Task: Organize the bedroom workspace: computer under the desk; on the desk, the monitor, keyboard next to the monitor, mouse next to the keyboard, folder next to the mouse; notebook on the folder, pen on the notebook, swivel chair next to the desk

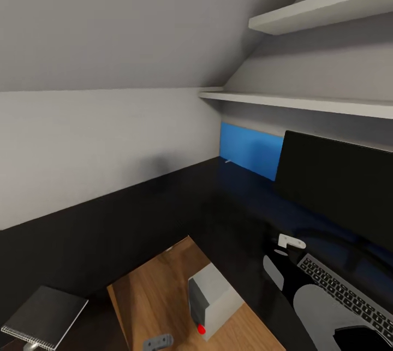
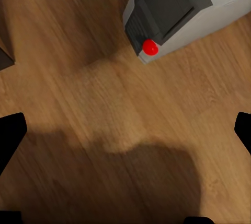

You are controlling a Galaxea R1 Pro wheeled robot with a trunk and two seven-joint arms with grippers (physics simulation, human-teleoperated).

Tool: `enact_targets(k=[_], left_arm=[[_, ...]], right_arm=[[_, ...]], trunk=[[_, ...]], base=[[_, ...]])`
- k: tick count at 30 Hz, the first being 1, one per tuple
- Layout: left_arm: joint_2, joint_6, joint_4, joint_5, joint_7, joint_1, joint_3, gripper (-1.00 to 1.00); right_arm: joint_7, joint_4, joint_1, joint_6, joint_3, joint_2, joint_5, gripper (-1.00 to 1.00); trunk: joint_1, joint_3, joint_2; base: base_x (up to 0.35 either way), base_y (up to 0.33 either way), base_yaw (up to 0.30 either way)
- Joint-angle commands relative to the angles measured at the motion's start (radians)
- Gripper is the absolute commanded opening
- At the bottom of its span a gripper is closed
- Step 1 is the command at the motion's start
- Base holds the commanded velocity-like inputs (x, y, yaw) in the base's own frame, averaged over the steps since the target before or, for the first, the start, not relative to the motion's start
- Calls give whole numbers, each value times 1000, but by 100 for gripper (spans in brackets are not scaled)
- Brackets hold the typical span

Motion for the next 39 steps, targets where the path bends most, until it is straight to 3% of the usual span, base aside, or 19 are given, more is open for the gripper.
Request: enact_targets(k=[1, 4, 12, 39], left_arm=[[1, 2, -2, 4, 9, -1, -5, 100], [0, 2, -2, 4, 9, -1, -5, 100], [-1, 2, -2, 4, 10, -1, -5, 100], [1, 3, -2, 5, 8, -1, -5, 100]], right_arm=[[-5, -2, -1, 6, 8, -1, -6, -100], [-6, -2, -1, 6, 8, -1, -6, -100], [-6, -2, 0, 6, 8, -1, -6, -100], [-6, -4, 0, 3, 8, 0, -6, -100]], trunk=[[0, -1, -1], [0, -1, -1], [31, -26, -57], [31, -26, -57]], base=[[0, 0, 0], [0, 0, 0], [0, 0, 0], [0, 0, 0]])
